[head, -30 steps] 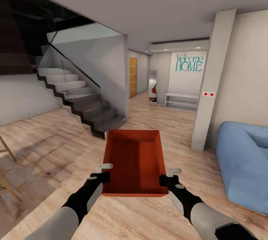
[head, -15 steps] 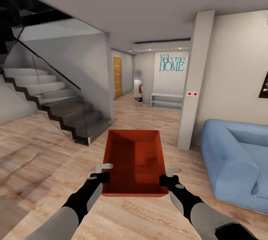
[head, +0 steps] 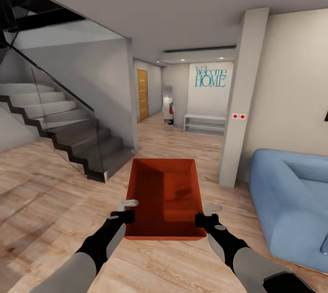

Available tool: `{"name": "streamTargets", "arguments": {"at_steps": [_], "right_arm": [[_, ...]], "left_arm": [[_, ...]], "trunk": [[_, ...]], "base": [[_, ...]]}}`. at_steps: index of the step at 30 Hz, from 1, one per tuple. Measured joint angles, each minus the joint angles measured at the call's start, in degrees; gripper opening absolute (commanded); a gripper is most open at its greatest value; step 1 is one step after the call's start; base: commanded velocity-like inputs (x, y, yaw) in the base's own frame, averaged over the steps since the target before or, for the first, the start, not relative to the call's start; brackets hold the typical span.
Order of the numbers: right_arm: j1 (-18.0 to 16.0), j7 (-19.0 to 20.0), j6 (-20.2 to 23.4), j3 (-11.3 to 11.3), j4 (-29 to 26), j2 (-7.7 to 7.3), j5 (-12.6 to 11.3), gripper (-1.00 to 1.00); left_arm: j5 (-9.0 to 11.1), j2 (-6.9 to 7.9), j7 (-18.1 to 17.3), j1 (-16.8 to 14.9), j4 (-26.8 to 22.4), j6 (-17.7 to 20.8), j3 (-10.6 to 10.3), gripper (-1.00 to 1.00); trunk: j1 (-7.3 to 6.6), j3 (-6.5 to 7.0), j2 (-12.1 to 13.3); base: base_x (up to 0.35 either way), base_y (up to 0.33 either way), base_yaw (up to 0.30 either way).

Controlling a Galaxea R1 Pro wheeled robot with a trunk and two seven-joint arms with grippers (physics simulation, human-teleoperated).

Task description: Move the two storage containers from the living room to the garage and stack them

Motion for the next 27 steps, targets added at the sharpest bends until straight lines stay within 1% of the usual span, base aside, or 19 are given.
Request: {"name": "streamTargets", "arguments": {"at_steps": [27], "right_arm": [[0.0,-0.2,-0.1,-0.1,0.1,0.24,0.1,-1.0]], "left_arm": [[-0.2,0.11,-0.1,0.0,0.0,-0.1,0.2,-1.0]], "trunk": [[0.0,0.0,0.0]], "base": [[0.322,0.0,0.0]]}}
